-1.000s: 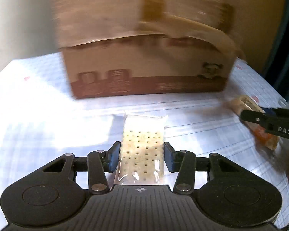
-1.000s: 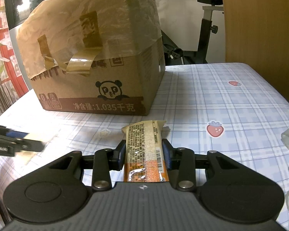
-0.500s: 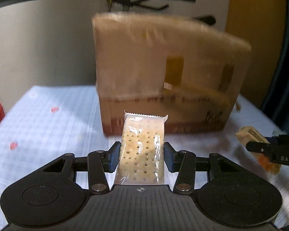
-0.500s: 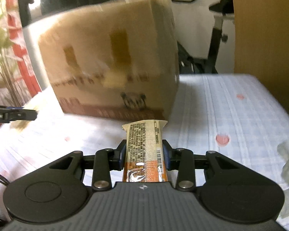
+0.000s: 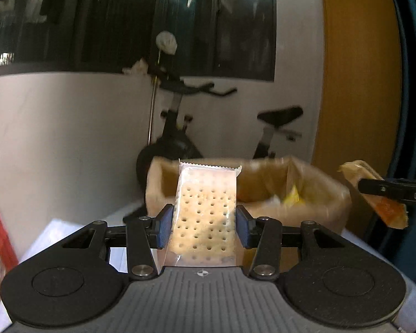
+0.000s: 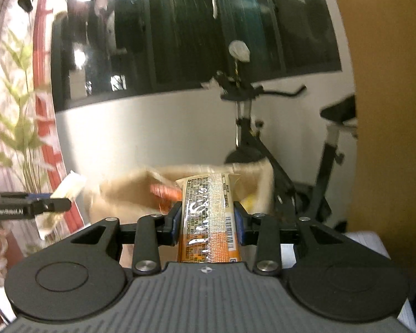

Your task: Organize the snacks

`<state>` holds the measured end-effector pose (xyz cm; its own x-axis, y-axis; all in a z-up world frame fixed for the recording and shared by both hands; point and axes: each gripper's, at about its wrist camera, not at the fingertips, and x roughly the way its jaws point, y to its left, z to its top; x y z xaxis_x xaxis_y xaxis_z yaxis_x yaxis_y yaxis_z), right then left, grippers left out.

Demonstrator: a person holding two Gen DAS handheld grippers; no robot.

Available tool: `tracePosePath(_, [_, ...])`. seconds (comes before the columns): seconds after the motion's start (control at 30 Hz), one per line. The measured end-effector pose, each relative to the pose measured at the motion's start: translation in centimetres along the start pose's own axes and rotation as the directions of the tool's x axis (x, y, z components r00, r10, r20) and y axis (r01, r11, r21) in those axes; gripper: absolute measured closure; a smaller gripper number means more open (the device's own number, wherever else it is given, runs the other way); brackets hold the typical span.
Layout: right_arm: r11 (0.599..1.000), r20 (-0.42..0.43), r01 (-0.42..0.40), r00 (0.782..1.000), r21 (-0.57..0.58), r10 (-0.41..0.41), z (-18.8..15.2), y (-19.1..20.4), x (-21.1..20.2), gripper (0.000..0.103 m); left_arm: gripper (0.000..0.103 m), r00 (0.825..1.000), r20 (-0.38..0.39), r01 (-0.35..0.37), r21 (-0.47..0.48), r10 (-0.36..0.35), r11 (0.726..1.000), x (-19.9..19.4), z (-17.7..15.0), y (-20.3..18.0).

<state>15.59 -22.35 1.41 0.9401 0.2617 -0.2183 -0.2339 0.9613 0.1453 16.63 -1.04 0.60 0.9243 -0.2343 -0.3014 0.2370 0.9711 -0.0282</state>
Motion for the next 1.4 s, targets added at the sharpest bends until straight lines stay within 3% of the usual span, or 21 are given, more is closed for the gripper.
tracePosePath(0.17, [0.998, -0.045, -0.007, 0.999, -0.062, 0.005, 2.9, 1.1, 6.8, 0.065, 0.053, 0.999, 0.02, 0.033, 0.007, -0.034, 0.999, 4.2, 3.8, 0.3])
tracePosePath(0.37, [0.997, -0.136, 0.074, 0.988, -0.014, -0.075, 1.8, 0.8, 13.4, 0.065, 0.053, 1.0, -0.001, -0.005, 0.079, 0.005, 0.997, 9.9, 6.1, -1.0])
tracePosePath(0.57, [0.99, -0.201, 0.138, 0.97, 0.001, -0.135, -0.2, -0.6, 15.2, 0.065, 0.053, 0.996, -0.091, -0.01, 0.095, 0.019, 0.995, 13.9, 4.8, -1.2])
tracePosePath(0.8, [0.985, -0.215, 0.169, 0.961, -0.041, -0.174, -0.3, -0.2, 15.1, 0.063, 0.053, 0.985, -0.166, -0.03, 0.13, 0.052, 0.991, 16.2, 2.3, -0.9])
tracePosePath(0.97, [0.983, -0.205, 0.181, 0.962, -0.022, -0.182, 0.1, 0.3, 14.4, 0.034, 0.018, 0.991, -0.126, -0.017, 0.13, 0.034, 0.991, 14.5, 3.0, -0.6])
tracePosePath(1.17, [0.987, -0.175, 0.155, 0.972, -0.026, -0.158, 1.4, 1.3, 12.0, 0.01, 0.008, 0.996, -0.089, 0.001, 0.17, 0.015, 0.986, 11.3, 4.2, -1.2])
tracePosePath(1.4, [0.985, -0.149, 0.172, 0.974, 0.003, -0.17, 2.9, 2.2, 8.8, 0.001, 0.007, 0.998, -0.06, -0.004, 0.121, 0.011, 0.993, 8.0, 5.9, -0.8])
